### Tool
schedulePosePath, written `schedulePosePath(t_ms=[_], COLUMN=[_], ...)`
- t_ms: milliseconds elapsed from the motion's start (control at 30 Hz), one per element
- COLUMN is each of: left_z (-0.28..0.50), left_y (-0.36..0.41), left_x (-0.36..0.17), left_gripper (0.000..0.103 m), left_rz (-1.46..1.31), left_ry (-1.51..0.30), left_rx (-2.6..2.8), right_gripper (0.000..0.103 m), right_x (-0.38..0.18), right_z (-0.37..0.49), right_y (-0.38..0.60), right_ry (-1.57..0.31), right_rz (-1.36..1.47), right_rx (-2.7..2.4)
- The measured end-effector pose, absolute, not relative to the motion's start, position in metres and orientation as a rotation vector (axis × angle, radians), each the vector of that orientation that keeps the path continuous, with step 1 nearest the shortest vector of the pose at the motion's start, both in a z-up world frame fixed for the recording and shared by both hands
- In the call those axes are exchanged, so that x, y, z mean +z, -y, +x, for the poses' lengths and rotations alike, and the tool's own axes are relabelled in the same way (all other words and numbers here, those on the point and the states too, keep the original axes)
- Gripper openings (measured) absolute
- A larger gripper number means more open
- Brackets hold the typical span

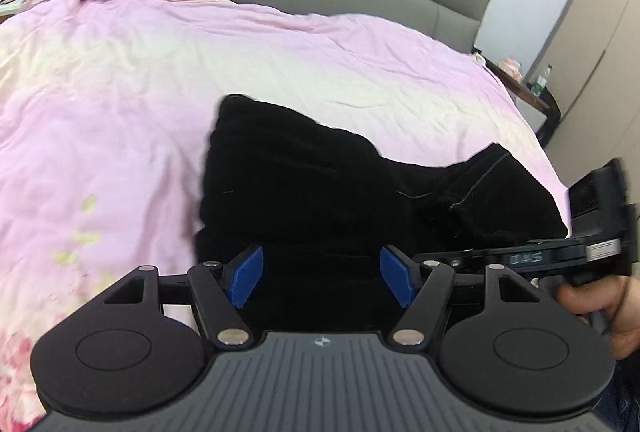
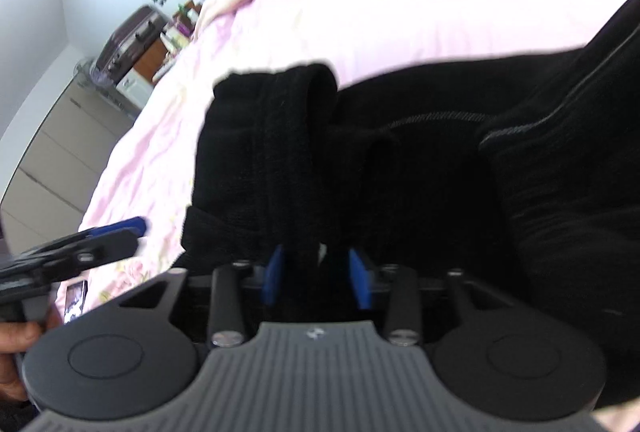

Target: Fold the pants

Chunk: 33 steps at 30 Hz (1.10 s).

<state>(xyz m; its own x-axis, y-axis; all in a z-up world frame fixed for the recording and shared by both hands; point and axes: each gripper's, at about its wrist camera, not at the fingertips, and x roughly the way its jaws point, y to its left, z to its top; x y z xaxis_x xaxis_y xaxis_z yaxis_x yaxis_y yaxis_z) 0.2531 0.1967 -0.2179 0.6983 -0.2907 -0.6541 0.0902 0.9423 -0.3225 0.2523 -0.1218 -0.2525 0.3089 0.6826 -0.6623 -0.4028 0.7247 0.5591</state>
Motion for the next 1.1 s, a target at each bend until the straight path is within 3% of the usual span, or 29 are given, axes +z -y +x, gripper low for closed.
schedulePosePath(t_ms=[267,433,600,800,967,1100], left_z=[0.294,0.306,0.309,0.313,0.305,0.301], left_y=[-0.125,-0.124,-0.105,-0.086,-0.084,-0.09], left_x=[-0.24,-0.282,-0.277,-0.283,-0.283,-0.277], left_gripper=[0.079,0.093,0.103,0.103,0.103,0.103], left_rz=[-0.169,-0.221,-0.119,-0.057,-0.044,-0.067], left_ry=[-0.837,-0.92,-0.957,-0.957,-0.924,-0.92], left_rx=[-0.258,-0.237,-0.215,-0.203,-0.181,-0.196], right_gripper=[0.046,0.065,0.065,0.071,0.07,0.047], right_x=[-0.203,-0.204,-0.231,-0.269,-0.288,-0.29], right_z=[0.215,0.199,0.2,0.212,0.239,0.247], right_y=[0.231,0.308,0.35,0.369,0.37,0.372], right_ry=[-0.765,-0.673,-0.737,-0.821,-0.83,-0.799], right_rz=[0.36,0.556,0.752,1.002,1.114,1.086], right_rx=[0.425,0.175,-0.034,0.016,0.087,0.105])
